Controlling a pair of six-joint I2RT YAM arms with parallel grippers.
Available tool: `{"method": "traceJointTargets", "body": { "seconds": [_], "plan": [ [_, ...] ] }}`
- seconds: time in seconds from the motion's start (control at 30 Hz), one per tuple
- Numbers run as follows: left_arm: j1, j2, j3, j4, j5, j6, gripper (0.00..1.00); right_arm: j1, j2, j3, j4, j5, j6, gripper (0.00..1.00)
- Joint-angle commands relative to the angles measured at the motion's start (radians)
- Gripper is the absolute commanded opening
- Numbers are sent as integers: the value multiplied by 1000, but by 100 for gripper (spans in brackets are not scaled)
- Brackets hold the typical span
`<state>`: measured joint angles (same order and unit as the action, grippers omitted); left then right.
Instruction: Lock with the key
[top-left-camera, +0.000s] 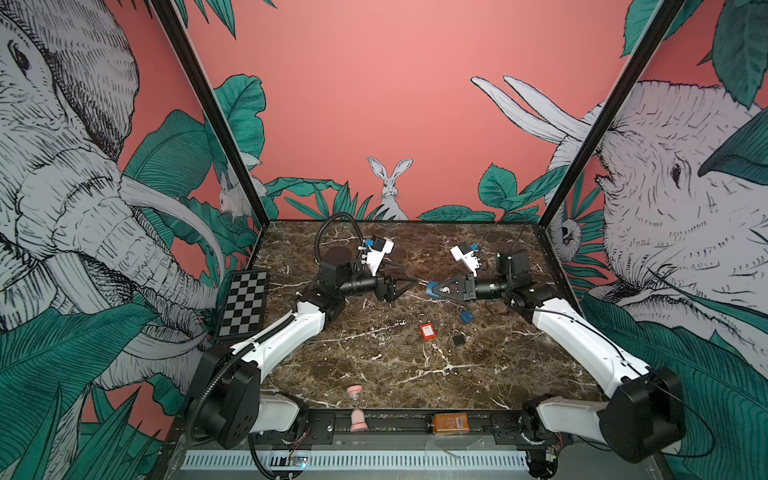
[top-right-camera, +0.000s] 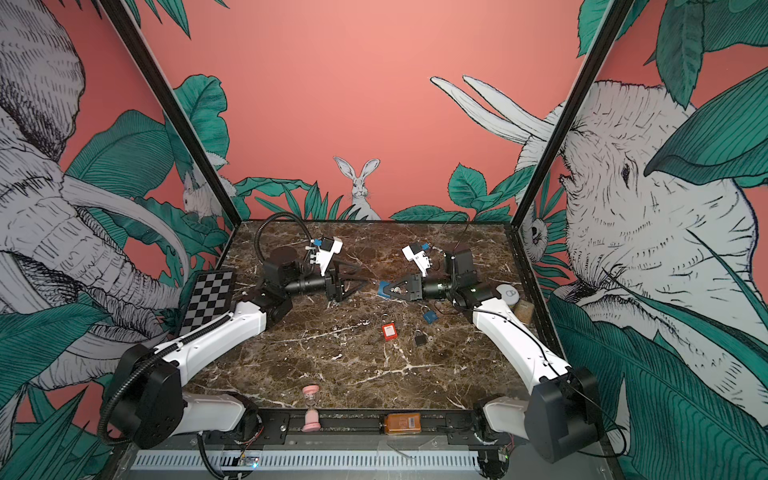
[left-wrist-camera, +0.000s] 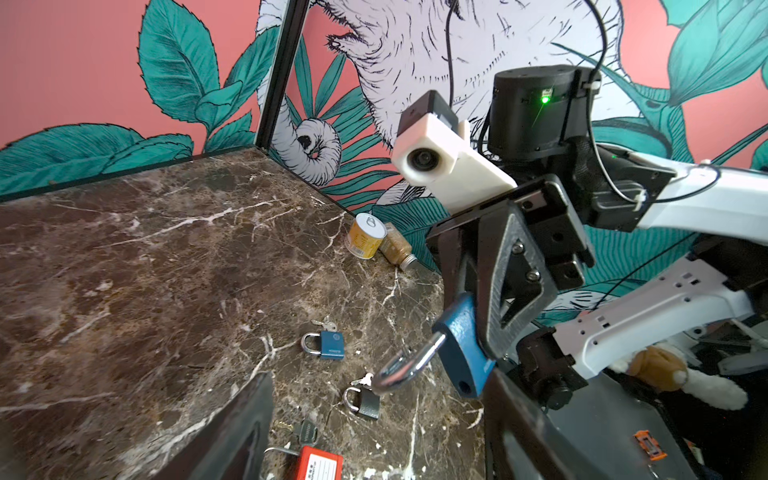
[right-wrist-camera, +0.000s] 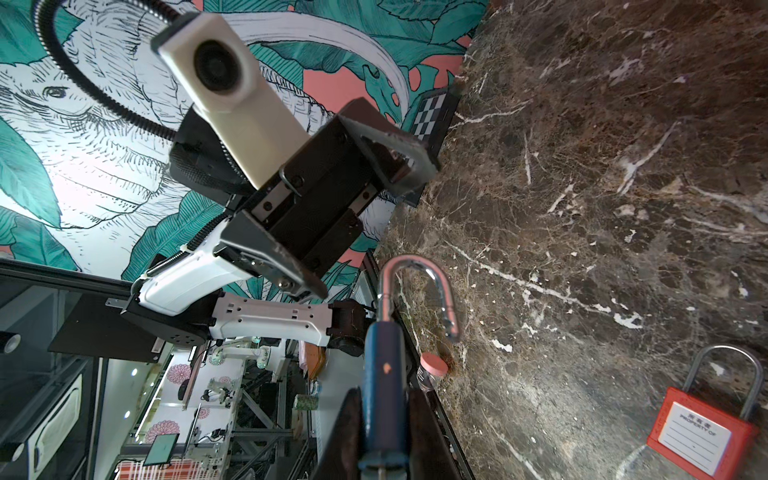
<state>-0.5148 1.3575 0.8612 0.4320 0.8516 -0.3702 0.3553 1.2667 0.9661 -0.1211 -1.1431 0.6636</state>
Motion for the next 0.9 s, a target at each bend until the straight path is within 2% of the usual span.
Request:
{"method": "traceJointTargets", "body": {
  "seconds": [0.0,0.17,0.43,0.6,0.87],
  "plan": [
    [-7,16,8,90,63,-66,71,-3,-19,-6,111,-43,36,0],
    [-24,48,35,72,82,-76,57,-1,-9,-2,122,-43,43,0],
    [-34,55,42,80,86,-89,48,-1,16,-1,152,-49,72,0],
    [-37,55,45,80,86,-87,45,-1,28,-3,160,-42,84,0],
    [-47,62,51,81,101,-95,32,-1,40,1,173,-26,90,0]
  ]
}}
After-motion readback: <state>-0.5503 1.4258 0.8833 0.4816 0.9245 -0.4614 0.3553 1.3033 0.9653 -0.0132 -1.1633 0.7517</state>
